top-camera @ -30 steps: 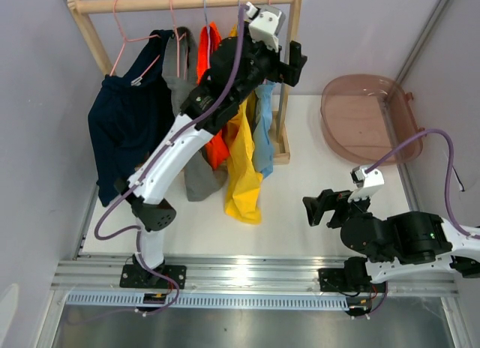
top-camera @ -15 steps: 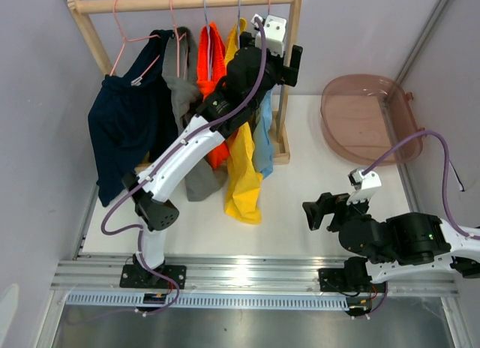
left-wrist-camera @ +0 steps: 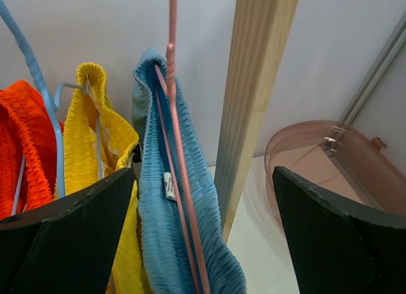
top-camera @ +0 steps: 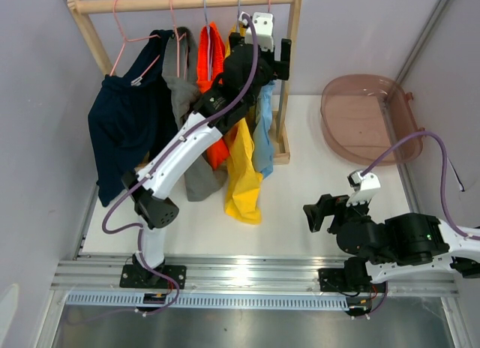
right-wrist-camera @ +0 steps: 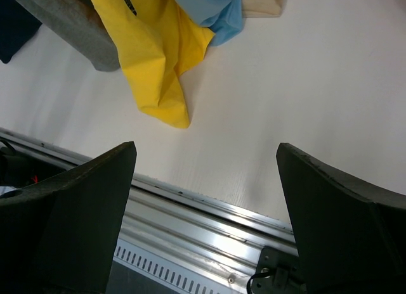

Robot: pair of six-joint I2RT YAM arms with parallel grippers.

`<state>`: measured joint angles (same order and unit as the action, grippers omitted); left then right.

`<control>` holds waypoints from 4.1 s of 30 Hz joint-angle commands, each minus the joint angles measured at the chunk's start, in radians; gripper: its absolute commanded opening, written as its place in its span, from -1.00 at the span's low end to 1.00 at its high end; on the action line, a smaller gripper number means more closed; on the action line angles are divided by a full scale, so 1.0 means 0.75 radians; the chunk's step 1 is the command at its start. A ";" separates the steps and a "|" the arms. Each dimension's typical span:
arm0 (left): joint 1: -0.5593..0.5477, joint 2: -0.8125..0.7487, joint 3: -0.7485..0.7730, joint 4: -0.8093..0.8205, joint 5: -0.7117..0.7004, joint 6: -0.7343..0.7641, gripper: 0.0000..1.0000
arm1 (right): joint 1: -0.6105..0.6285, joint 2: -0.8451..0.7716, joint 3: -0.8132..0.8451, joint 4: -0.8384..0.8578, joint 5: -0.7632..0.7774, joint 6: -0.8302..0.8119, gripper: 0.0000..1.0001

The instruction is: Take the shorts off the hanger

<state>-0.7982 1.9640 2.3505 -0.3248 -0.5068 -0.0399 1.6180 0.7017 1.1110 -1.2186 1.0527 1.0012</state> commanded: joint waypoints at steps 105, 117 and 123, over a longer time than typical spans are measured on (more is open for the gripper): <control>-0.208 -1.351 -0.588 -0.931 0.903 -0.243 -1.00 | -1.290 -0.015 -0.138 1.179 -1.764 -1.036 -1.00; -0.208 -1.349 -0.598 -1.009 0.782 -0.235 -1.00 | -1.455 -0.060 0.065 0.909 -1.048 -1.110 -1.00; -0.208 -1.387 -0.592 -1.023 0.754 -0.235 -1.00 | -1.733 -0.017 0.118 0.905 -0.905 -1.098 -1.00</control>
<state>-0.9562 0.9936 1.8771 -1.1172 0.1242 -0.2245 0.4561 0.6830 1.1412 -0.5152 0.1242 0.1917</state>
